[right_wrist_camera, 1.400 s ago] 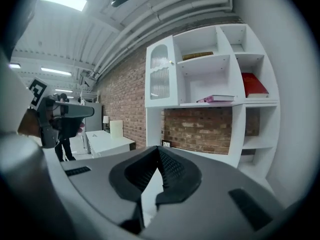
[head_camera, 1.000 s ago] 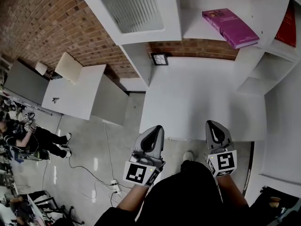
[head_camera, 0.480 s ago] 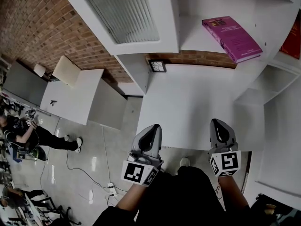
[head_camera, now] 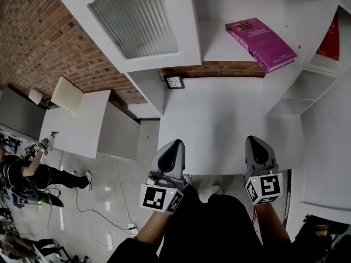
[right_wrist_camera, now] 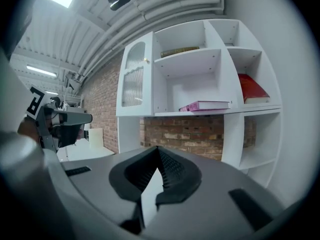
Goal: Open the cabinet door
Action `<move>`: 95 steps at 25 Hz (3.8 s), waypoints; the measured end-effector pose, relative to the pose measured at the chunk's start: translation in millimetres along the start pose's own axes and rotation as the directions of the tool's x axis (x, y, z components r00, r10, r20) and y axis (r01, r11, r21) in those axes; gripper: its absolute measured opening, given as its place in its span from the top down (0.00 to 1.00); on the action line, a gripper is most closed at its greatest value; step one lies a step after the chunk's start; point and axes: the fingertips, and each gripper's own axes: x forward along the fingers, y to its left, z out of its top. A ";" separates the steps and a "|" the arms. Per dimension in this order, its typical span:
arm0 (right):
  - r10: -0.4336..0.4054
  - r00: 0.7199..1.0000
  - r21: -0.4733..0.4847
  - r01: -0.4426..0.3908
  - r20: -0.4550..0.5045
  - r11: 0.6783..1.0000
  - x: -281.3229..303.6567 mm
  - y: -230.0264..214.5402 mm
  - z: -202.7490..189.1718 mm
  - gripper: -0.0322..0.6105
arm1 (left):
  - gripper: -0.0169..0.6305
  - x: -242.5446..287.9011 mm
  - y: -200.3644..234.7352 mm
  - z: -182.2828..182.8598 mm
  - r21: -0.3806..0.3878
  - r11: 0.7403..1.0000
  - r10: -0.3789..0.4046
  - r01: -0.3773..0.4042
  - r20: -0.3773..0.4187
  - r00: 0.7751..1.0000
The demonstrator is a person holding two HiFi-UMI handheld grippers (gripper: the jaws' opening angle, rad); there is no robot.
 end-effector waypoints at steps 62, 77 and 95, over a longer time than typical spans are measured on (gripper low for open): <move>0.114 0.986 0.045 -0.120 0.119 0.992 162.2 28.1 152.1 0.95 | 0.76 218.4 13.9 309.6 0.247 0.963 -0.179 0.105 0.301 0.937; 0.128 0.982 0.063 -0.138 0.137 0.988 153.5 25.7 145.6 0.95 | 0.76 237.3 14.4 319.9 0.283 0.959 -0.098 -0.002 0.340 0.935; 0.339 0.936 0.048 -0.345 0.092 0.937 193.3 44.2 122.6 0.79 | 0.83 222.7 13.6 322.3 0.195 0.980 -0.094 0.026 0.350 0.932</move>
